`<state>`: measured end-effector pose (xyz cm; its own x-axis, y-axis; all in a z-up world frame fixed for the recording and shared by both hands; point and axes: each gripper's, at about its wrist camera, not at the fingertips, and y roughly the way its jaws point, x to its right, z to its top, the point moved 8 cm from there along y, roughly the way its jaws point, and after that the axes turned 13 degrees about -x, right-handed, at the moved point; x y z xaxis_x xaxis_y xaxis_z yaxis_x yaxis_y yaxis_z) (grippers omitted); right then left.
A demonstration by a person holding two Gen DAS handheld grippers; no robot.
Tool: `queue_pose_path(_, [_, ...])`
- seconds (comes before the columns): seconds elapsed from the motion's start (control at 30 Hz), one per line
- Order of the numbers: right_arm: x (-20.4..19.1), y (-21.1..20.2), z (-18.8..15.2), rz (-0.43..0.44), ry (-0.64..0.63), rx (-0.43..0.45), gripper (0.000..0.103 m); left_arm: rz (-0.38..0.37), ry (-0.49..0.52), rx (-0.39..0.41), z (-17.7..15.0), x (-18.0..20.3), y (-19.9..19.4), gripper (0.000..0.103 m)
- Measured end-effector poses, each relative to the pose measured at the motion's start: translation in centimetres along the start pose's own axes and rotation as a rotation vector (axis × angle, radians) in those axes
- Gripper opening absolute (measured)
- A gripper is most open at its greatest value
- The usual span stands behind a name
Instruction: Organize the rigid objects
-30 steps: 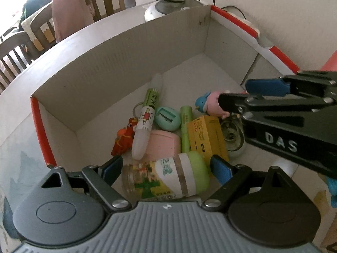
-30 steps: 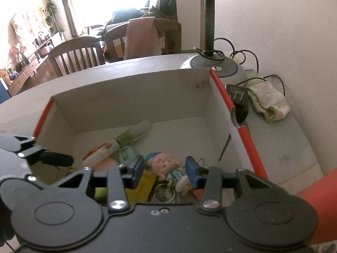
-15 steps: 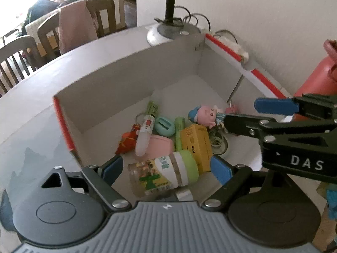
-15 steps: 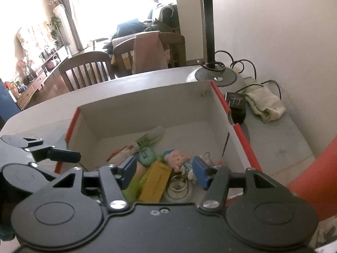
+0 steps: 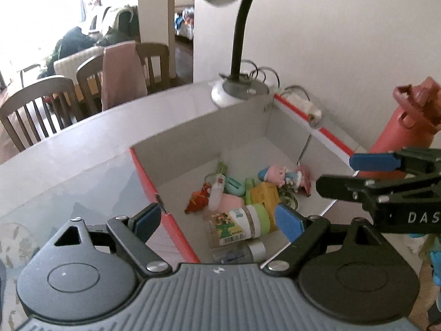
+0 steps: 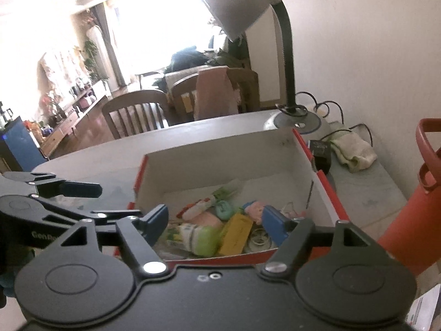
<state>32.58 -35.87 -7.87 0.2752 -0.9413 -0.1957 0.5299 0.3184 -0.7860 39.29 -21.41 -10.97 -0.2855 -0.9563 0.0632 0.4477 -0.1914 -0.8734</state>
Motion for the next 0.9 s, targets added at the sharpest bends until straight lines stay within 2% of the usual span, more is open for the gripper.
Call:
queue_pose_path(0.1, [-0.7, -1.1, -0.3, 0.01, -0.012, 0.032, 0.086, -0.012, 0.002, 0.023, -0.5, -0.1, -1.4, 0.09])
queue_pose_path(0.27, [-1.7, -2.7, -1.0, 0.036, -0.003, 0.076, 0.094, -0.007, 0.023, 0.043, -1.8, 0.2, -3.1, 0.09])
queue_pose_path(0.37, [-2.2, -3.7, -1.4, 0.041, -0.003, 0.101, 0.098, 0.0, 0.034, 0.057, -2.4, 0.4, -3.8, 0.099])
queue_pose_path(0.4, [-2.3, -4.0, -1.6, 0.043, -0.004, 0.108, 0.1, -0.003, 0.032, 0.064, -2.6, 0.5, -4.1, 0.099])
queue_pose_path(0.9, [-3.8, -6.4, -4.5, 0.036, 0.03, 0.156, 0.102, -0.051, -0.055, 0.11, -5.3, -0.2, -7.5, 0.102])
